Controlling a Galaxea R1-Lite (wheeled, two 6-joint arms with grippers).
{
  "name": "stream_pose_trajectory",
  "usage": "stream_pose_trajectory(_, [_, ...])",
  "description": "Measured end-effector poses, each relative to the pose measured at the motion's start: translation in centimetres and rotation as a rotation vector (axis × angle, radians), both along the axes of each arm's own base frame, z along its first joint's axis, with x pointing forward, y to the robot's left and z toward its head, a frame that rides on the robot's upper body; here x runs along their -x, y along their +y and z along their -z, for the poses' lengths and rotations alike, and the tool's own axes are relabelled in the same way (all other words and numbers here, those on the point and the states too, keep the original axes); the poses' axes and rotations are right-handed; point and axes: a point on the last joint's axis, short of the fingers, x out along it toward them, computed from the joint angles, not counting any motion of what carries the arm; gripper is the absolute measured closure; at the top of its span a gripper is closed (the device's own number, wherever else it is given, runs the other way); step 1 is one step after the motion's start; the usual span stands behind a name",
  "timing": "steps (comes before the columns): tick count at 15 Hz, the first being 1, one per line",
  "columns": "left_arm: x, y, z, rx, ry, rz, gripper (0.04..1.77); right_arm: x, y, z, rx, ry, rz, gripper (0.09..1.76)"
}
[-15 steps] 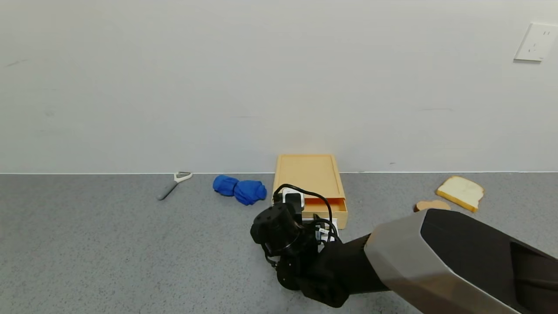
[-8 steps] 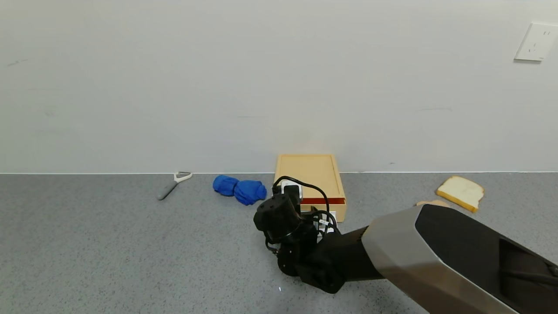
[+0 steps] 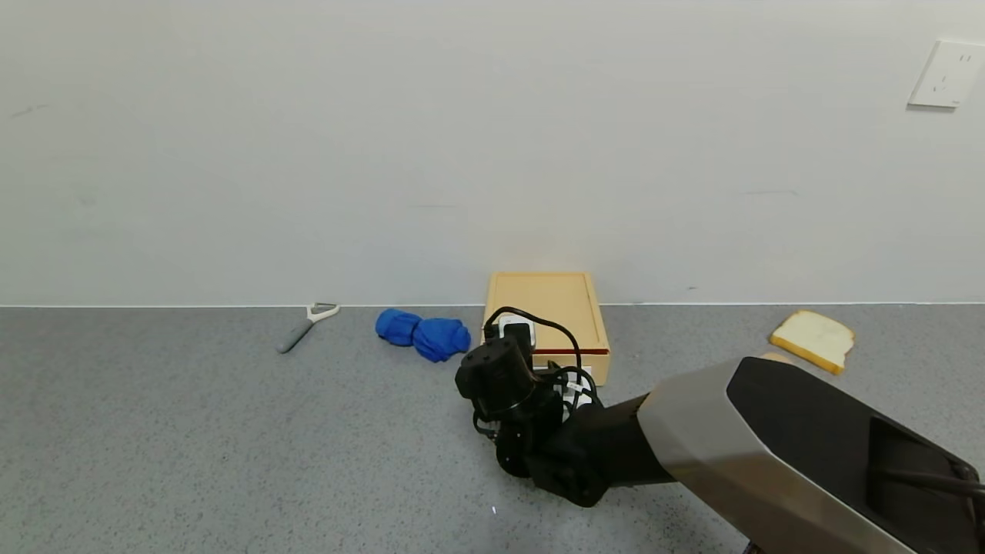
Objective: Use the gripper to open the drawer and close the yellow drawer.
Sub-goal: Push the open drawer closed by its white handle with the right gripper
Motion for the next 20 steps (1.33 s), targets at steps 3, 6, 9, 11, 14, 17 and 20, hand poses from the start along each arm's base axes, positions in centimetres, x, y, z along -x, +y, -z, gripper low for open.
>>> stream_pose_trajectory(3, [0.0, 0.0, 0.0, 0.0, 0.0, 0.0, 0.09, -0.7, -0.2, -0.1, -0.002, -0.008, 0.009, 0.14])
stream_pose_trajectory(6, [0.0, 0.0, 0.0, 0.0, 0.0, 0.0, 0.09, -1.3, -0.4, -0.1, 0.0, -0.016, 0.018, 0.14])
stream_pose_trajectory(9, [0.0, 0.0, 0.0, 0.0, 0.0, 0.0, 0.09, -1.6, -0.5, -0.1, 0.001, -0.019, 0.02, 0.14])
stream_pose_trajectory(11, [0.0, 0.0, 0.0, 0.0, 0.0, 0.0, 0.09, -1.7, -0.4, 0.0, 0.003, -0.019, 0.02, 0.14])
stream_pose_trajectory(14, [0.0, 0.0, 0.0, 0.0, 0.0, 0.0, 0.09, -1.5, -0.4, -0.1, 0.004, -0.018, 0.017, 0.14])
stream_pose_trajectory(17, [0.0, 0.0, 0.0, 0.0, 0.0, 0.0, 0.09, -1.0, -0.3, -0.7, 0.007, -0.016, 0.008, 0.14])
stream_pose_trajectory(20, [0.0, 0.0, 0.0, 0.0, 0.0, 0.0, 0.09, -0.2, -0.5, -2.0, 0.022, -0.02, -0.02, 0.14])
